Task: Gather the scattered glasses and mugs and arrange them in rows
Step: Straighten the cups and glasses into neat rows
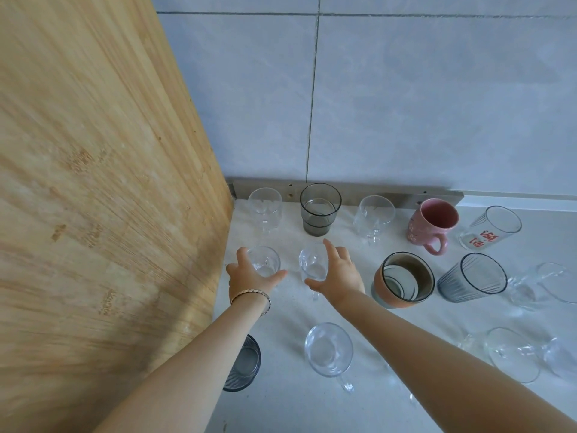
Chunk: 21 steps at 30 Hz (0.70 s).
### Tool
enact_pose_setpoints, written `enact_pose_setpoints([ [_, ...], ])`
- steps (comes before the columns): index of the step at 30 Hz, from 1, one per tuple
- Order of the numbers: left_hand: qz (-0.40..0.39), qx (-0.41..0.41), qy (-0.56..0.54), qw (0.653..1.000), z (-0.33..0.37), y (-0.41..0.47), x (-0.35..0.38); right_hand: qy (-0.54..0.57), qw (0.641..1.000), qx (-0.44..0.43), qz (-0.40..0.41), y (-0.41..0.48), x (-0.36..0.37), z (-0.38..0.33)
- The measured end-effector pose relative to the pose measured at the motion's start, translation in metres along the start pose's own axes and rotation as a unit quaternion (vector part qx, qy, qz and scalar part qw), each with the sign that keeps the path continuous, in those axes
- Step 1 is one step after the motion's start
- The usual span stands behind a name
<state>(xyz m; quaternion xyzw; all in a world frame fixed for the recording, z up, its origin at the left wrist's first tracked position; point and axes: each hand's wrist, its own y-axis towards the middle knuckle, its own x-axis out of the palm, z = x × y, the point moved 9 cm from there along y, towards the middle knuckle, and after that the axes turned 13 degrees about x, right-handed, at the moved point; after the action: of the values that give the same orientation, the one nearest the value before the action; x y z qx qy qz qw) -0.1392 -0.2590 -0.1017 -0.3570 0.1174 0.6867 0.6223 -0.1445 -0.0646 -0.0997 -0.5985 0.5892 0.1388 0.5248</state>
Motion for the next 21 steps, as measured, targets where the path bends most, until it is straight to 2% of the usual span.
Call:
enact_pose_setpoints([
  [15, -0.018, -0.005, 0.008, 1.0, 0.003, -0.002, 0.004, -0.037, 0.998, -0.021, -0.041, -0.012, -0.002, 0.001],
  [17, -0.007, -0.01, 0.056, 0.998, 0.007, -0.004, 0.0, -0.021, 0.998, -0.025, -0.048, -0.015, -0.01, 0.001],
  [18, 0.019, 0.022, 0.103, 0.994, 0.017, -0.006, -0.006, -0.011, 0.999, -0.033, -0.038, -0.018, -0.02, 0.001],
  [20, 0.061, 0.161, 0.178, 0.969, 0.055, -0.012, -0.009, -0.007, 0.998, -0.058, 0.016, -0.023, -0.05, 0.007],
  [21, 0.033, 0.233, 0.207, 0.95, 0.073, -0.017, 0.001, -0.021, 0.996, -0.067, 0.052, -0.025, -0.066, 0.013],
])
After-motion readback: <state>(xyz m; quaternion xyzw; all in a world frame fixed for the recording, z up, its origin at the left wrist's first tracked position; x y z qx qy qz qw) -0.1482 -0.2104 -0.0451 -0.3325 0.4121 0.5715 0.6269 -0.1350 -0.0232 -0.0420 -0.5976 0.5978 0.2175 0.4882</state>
